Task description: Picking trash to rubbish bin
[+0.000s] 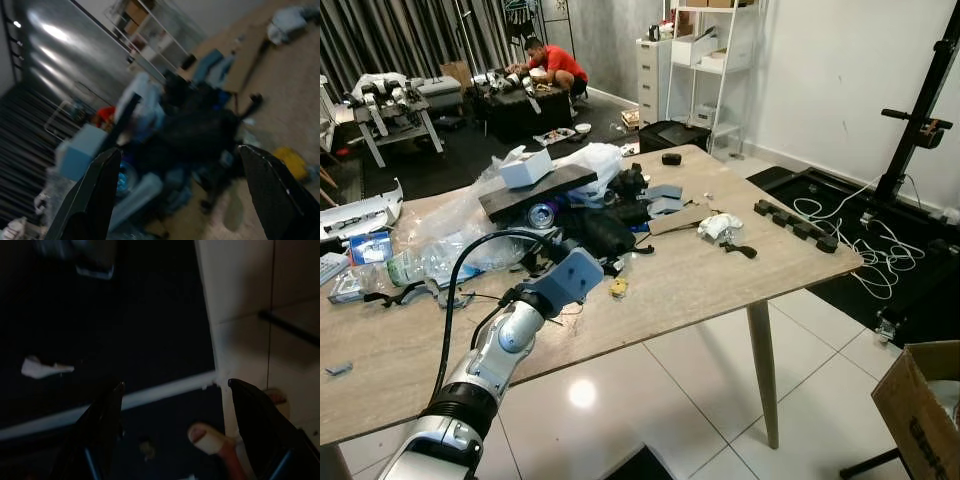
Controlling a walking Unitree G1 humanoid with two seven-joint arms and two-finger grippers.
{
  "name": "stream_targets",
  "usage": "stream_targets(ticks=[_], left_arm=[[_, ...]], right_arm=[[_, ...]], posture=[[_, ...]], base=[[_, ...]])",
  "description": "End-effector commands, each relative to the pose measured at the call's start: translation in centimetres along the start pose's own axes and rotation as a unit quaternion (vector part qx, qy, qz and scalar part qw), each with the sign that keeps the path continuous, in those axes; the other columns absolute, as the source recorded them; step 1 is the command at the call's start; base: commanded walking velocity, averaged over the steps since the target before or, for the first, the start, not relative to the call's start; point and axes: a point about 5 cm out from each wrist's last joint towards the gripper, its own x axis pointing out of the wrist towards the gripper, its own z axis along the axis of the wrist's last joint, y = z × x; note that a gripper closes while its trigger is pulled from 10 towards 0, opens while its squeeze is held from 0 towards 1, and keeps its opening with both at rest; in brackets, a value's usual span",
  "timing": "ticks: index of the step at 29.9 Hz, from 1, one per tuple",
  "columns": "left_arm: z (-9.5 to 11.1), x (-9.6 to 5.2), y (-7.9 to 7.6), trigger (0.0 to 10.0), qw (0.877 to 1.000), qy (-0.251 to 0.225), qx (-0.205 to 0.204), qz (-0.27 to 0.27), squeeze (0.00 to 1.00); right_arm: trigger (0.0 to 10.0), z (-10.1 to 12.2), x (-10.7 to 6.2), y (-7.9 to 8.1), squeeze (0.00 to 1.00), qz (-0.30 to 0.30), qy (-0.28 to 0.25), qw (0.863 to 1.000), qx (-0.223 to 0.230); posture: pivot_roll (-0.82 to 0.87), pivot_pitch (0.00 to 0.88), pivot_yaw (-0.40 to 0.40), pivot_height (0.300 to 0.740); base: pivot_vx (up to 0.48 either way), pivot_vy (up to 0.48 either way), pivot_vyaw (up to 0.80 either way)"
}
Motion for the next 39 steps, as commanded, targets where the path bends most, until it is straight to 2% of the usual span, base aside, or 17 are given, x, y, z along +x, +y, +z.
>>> stream_targets(ticks=[1, 2, 4, 7, 8, 10, 13, 18, 22, 27, 30, 32, 35, 39], left_arm=[[-0.7, -0.4, -0.4, 10.0, 0.999, 0.012, 0.018, -0.024, 0.0], [-0.7, -0.4, -0.4, 10.0, 0.999, 0.012, 0.018, -0.024, 0.0], [-0.9, -0.2, -0.7, 10.0, 0.998, 0.014, 0.04, -0.046, 0.0], [-0.9, -0.1, -0.7, 10.0, 0.997, 0.017, 0.056, -0.055, 0.0], [-0.9, 0.0, -0.6, 10.0, 0.996, 0.015, 0.064, -0.058, 0.0], [-0.9, 0.0, -0.6, 10.0, 0.996, 0.015, 0.064, -0.058, 0.0], [-0.2, 0.7, -0.2, 10.0, 0.996, 0.006, 0.074, -0.052, 0.0], [0.8, 1.6, 0.4, 10.0, 0.995, -0.013, 0.092, -0.038, 0.0], [1.5, 2.3, 0.9, 10.0, 0.99, -0.019, 0.131, -0.04, 0.0], [1.6, 2.8, 1.7, 10.0, 0.986, -0.008, 0.162, -0.035, 0.0], [1.8, 3.4, 3.1, 10.0, 0.979, 0.011, 0.2, -0.023, 0.0], [1.8, 3.4, 3.1, 10.0, 0.979, 0.011, 0.2, -0.023, 0.0], [1.9, 3.7, 4.3, 10.0, 0.974, 0.027, 0.224, -0.012, 0.0], [2.3, 4.0, 4.5, 10.0, 0.977, 0.024, 0.209, -0.026, 0.0]], right_arm=[[10.0, -0.9, -0.1, 0.2, 0.0, 0.006, 0.009, 1.0, -0.006], [10.0, -0.9, -0.1, 0.2, 0.0, 0.006, 0.009, 1.0, -0.006], [10.0, -2.3, -0.2, 0.4, 0.0, 0.008, 0.02, 1.0, -0.013], [10.0, -3.3, -0.3, 0.7, 0.0, 0.01, 0.028, 0.999, -0.015], [10.0, -3.9, -0.4, 0.9, 0.0, 0.012, 0.031, 0.999, -0.015], [10.0, -3.9, -0.4, 0.9, 0.0, 0.012, 0.031, 0.999, -0.015], [10.0, -5.6, -0.7, 1.5, 0.0, 0.016, 0.042, 0.999, -0.009], [10.0, -6.7, -1.0, 1.8, 0.0, 0.019, 0.046, 0.999, -0.007], [10.0, -7.0, -1.1, 1.6, 0.0, 0.019, 0.043, 0.999, -0.006], [10.0, -6.8, -1.1, 1.5, 0.0, 0.017, 0.037, 0.999, -0.004], [10.0, -6.0, -0.9, 1.6, 0.0, 0.016, 0.024, 1.0, -0.004], [10.0, -6.0, -0.9, 1.6, 0.0, 0.016, 0.024, 1.0, -0.004], [10.0, -5.5, -0.8, 1.8, 0.0, 0.016, 0.016, 1.0, -0.004], [10.0, -5.5, -0.8, 2.2, 0.0, 0.017, 0.015, 1.0, -0.002]], posture=[[-0.22, 0.208, 0.072, 0.74], [-0.22, 0.208, 0.072, 0.74], [-0.22, 0.287, 0.078, 0.74], [-0.22, 0.322, 0.081, 0.74], [-0.22, 0.372, 0.089, 0.74], [-0.22, 0.372, 0.089, 0.74], [-0.23, 0.459, 0.103, 0.74], [-0.24, 0.485, 0.105, 0.74], [-0.25, 0.498, 0.107, 0.74], [-0.25, 0.509, 0.107, 0.74], [-0.25, 0.514, 0.111, 0.74], [-0.25, 0.514, 0.111, 0.74], [-0.25, 0.519, 0.118, 0.74], [-0.26, 0.516, 0.121, 0.74]], base=[[0.0, 0.0, 0.0], [0.0, 0.0, 0.0], [0.0, 0.0, 0.0], [0.0, 0.0, 0.0], [0.0, 0.0, 0.0], [0.0, 0.0, 0.0], [0.0, 0.0, 0.0], [0.0, 0.0, 0.0], [0.0, 0.0, 0.0], [0.0, 0.0, 0.0], [0.0, 0.0, 0.0], [0.0, 0.0, 0.0], [0.0, 0.0, 0.0], [0.0, 0.0, 0.0]])
